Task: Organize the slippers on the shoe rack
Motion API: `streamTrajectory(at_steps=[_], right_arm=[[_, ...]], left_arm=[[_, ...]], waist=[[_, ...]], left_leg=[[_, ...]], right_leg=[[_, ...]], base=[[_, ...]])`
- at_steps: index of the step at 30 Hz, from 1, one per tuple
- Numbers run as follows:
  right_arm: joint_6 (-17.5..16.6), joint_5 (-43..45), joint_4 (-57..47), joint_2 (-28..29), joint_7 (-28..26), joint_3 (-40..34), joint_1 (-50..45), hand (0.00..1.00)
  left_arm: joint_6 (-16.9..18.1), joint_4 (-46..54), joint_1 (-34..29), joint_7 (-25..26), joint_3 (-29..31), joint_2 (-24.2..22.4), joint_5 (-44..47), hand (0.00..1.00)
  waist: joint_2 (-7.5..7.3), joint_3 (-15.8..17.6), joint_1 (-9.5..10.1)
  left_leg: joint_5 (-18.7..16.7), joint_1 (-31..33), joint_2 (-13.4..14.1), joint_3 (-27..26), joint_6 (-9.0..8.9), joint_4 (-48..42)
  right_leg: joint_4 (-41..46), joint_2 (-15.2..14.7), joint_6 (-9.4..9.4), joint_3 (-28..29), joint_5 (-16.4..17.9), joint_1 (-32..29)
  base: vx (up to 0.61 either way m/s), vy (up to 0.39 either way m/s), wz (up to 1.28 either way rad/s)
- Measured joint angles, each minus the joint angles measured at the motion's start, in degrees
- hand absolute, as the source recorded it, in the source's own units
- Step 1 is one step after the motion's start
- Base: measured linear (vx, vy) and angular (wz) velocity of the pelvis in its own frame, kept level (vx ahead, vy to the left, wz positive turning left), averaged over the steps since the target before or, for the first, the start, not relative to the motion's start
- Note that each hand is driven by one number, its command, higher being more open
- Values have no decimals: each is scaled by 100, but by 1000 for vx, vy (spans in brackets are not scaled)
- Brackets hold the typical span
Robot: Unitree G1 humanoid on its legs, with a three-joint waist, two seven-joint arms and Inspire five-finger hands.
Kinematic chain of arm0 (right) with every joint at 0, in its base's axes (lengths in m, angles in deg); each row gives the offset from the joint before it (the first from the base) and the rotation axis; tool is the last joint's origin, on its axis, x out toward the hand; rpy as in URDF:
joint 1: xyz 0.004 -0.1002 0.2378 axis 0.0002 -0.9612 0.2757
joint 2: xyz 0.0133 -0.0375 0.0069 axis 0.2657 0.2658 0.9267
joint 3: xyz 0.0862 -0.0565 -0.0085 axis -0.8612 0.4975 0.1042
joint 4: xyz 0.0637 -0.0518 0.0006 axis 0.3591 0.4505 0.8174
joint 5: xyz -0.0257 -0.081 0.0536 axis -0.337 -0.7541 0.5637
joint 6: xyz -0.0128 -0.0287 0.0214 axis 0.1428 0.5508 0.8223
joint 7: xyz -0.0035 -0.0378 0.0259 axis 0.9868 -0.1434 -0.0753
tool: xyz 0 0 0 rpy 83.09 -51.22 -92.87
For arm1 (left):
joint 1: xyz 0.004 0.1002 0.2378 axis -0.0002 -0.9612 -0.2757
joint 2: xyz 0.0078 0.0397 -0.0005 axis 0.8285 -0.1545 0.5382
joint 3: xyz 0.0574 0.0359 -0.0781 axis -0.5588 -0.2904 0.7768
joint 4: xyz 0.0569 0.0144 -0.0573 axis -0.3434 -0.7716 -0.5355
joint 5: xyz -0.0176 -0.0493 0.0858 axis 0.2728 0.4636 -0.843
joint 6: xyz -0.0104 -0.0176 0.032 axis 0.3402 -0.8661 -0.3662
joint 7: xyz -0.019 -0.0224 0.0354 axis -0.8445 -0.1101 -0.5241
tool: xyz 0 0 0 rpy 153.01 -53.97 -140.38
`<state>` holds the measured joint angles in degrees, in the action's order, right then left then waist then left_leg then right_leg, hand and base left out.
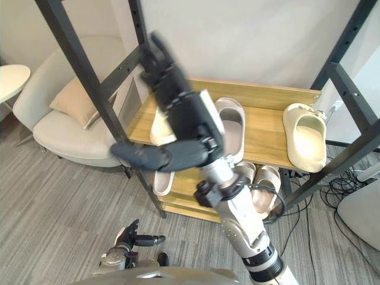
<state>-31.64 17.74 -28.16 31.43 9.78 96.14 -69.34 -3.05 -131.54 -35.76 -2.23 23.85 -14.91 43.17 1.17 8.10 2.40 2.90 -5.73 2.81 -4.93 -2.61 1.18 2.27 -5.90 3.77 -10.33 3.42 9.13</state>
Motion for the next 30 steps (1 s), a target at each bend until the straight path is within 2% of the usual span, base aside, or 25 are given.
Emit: streamTrajectory(at_steps=[5, 10, 18, 25, 30], right_arm=[[-89, -571, -2, 44, 499, -599, -55, 100], [-94, -1774, -2, 26, 1058, -1337, -55, 100], [-82, -3026, 138, -119, 1858, -2364, -53, 100], [60, -3273, 757, -283, 2044, -2504, -35, 100], [295, -3390, 1550, -525, 2035, -2447, 45, 100]], left_arm=[[4, 30, -50, -94, -40, -8, -1, 100], [8, 147, -134, -139, -36, -1, -4, 100], [7, 249, -199, -151, -18, -3, -32, 100], [7, 273, -199, -166, -16, -6, -116, 100], [8, 284, -193, -182, -17, 42, -117, 100]], waist=[[36, -31, -51], [31, -36, -109], [29, -37, -139], [19, -38, -141], [-65, -15, -126]], left_leg=[[-1, -128, 40, -92, -2, 101], [2, -142, 35, -102, -2, 164], [2, -129, 35, -123, -2, 293], [2, -85, 35, -122, -2, 355], [1, 10, 20, -57, -2, 350]], right_leg=[[2, 40, -11, 127, -12, 14], [-34, 43, -5, 139, -16, 9], [-129, 65, -3, 151, -17, -26], [-167, 77, -2, 159, -16, -83], [-175, 77, 15, 137, -26, -142]], base=[[-7, -3, -14], [0, 0, 0], [17, -4, -1], [15, -3, 0], [-4, -2, 5]])
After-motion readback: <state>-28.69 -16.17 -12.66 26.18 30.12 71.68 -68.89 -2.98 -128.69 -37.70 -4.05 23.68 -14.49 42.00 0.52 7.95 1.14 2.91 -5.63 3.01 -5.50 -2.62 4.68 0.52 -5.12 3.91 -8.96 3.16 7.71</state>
